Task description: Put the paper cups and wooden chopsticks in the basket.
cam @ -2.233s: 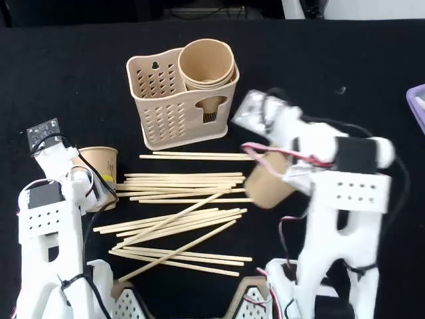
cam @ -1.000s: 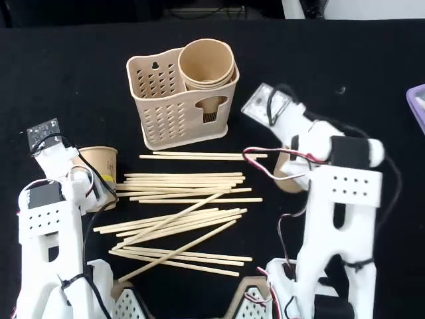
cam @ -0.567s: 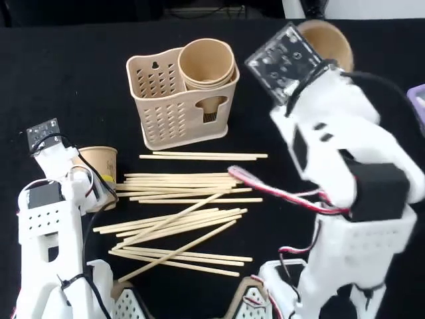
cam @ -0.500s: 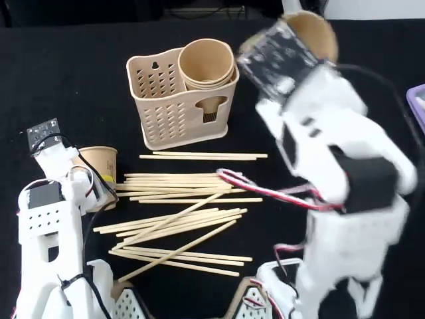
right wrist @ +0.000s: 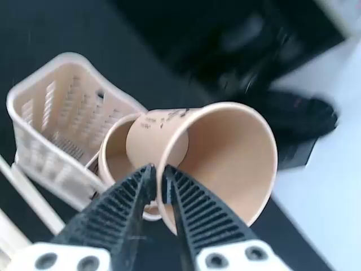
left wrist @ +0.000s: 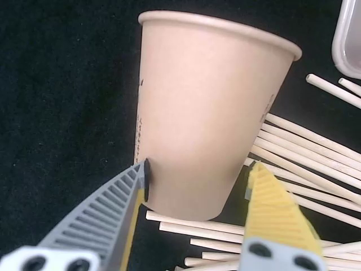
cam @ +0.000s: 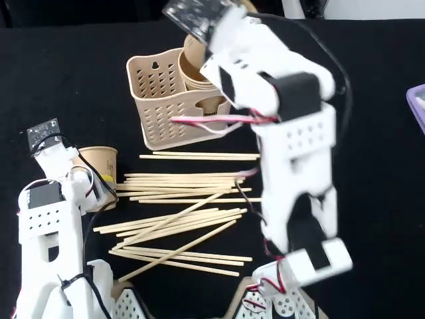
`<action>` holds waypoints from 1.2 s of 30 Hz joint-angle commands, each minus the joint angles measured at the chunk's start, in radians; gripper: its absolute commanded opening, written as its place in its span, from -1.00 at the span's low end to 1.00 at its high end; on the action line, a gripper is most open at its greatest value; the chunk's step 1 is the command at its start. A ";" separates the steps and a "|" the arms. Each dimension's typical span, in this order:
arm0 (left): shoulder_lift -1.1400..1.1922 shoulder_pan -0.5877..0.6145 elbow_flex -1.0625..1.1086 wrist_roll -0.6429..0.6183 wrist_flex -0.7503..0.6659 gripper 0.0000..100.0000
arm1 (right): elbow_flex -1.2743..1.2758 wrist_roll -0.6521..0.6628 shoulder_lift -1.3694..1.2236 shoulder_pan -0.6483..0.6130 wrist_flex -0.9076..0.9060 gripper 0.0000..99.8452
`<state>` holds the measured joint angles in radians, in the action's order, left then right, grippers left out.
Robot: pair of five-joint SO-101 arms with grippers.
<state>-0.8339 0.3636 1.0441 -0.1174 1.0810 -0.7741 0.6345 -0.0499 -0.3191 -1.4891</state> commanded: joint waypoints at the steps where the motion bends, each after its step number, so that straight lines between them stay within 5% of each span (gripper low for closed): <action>1: -0.011 0.001 -0.008 -0.002 -0.012 -0.42 | -0.185 0.005 -0.122 -0.011 -0.110 -0.98; 11: -0.011 0.001 -0.008 -0.002 -0.012 -0.42 | -0.398 0.049 -0.229 -0.037 -0.270 -0.96; 18: -0.011 0.001 -0.007 -0.002 -0.012 -0.42 | -0.433 -0.046 -0.213 -0.046 -0.270 -0.48; 26: -0.011 0.001 -0.005 -0.002 -0.012 -0.42 | -0.535 -0.213 -0.033 -0.071 -0.276 -0.73; 31: -0.011 -0.001 -0.012 -0.002 -0.012 -0.42 | -0.349 -0.265 0.177 0.018 -0.278 -0.79; 36: -0.012 0.001 -0.064 -0.002 0.021 -0.42 | 0.124 -0.281 0.476 0.072 -0.276 -0.67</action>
<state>-0.8339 0.3636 1.0441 -0.1174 1.0810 -1.0073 0.3690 0.1834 -0.2946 -1.7346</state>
